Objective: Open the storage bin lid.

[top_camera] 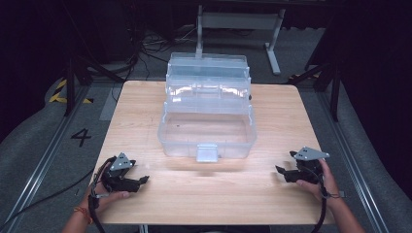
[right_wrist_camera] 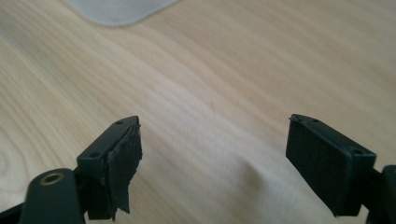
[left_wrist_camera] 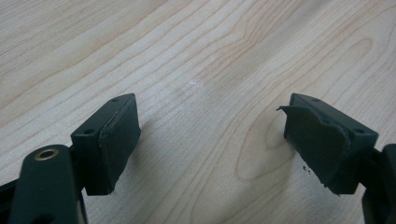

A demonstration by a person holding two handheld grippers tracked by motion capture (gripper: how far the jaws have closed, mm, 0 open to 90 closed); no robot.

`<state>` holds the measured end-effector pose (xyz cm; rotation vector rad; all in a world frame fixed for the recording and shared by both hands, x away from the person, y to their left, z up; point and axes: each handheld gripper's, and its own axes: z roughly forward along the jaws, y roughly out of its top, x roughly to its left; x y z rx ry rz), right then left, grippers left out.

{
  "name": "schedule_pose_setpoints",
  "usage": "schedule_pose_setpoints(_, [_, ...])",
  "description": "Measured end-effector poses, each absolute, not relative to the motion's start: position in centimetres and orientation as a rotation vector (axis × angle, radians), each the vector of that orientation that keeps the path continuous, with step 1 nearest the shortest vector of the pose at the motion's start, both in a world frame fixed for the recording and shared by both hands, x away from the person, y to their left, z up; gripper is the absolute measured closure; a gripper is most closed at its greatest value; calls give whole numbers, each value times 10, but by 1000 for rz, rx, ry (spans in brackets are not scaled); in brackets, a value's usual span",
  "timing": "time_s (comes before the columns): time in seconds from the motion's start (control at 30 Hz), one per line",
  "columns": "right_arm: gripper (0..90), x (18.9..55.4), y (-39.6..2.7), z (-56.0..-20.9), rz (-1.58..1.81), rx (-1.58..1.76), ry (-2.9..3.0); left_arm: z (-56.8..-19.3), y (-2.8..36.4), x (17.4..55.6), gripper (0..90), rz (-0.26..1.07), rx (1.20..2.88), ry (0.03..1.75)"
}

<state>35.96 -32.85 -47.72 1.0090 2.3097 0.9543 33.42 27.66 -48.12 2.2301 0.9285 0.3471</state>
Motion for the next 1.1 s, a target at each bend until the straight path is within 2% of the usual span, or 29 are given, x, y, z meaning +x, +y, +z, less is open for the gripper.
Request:
schedule_pose_setpoints(0.27, [165, 357, -341, -487, 1025, 1172, 2307, -481, 276, 333, 188, 351, 2229, 939])
schedule_pose_setpoints(0.8, [137, 357, -339, -487, 1009, 1192, 2292, -481, 277, 334, 189, 353, 2231, 934])
schedule_pose_setpoints(1.1, [63, 359, -339, -487, 978, 1234, 2273, -481, 277, 334, 188, 352, 2229, 935])
